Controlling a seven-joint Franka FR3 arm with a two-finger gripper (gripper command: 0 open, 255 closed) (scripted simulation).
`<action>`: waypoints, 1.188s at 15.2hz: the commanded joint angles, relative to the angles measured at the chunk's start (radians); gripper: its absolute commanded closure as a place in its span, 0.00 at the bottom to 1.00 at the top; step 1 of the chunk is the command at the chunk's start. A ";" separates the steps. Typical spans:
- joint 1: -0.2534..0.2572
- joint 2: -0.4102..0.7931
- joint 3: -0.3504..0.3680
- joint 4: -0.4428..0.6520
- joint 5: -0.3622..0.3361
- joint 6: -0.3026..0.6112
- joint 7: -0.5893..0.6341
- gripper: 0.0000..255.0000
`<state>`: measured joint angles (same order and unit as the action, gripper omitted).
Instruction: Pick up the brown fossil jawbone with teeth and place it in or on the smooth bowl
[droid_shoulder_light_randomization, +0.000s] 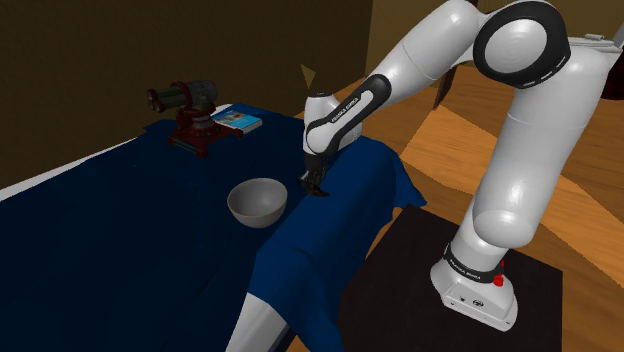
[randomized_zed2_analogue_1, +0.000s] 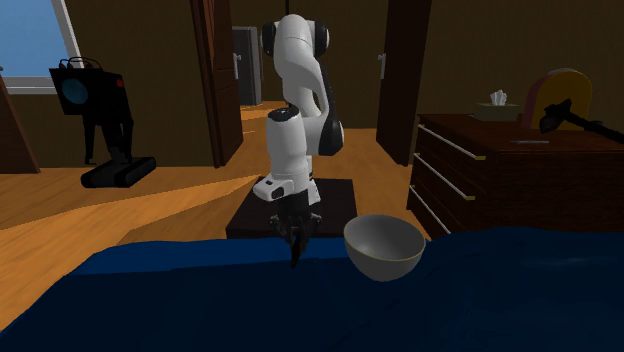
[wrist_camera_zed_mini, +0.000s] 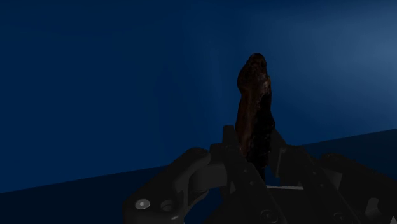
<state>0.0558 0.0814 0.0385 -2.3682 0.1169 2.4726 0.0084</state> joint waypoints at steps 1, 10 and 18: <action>0.000 -0.011 0.000 0.003 -0.001 -0.013 0.002 1.00; -0.002 -0.096 -0.002 0.039 -0.011 -0.135 0.015 1.00; -0.003 -0.158 -0.004 0.086 -0.018 -0.243 0.025 1.00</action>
<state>0.0531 -0.0694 0.0354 -2.2886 0.0999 2.2433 0.0324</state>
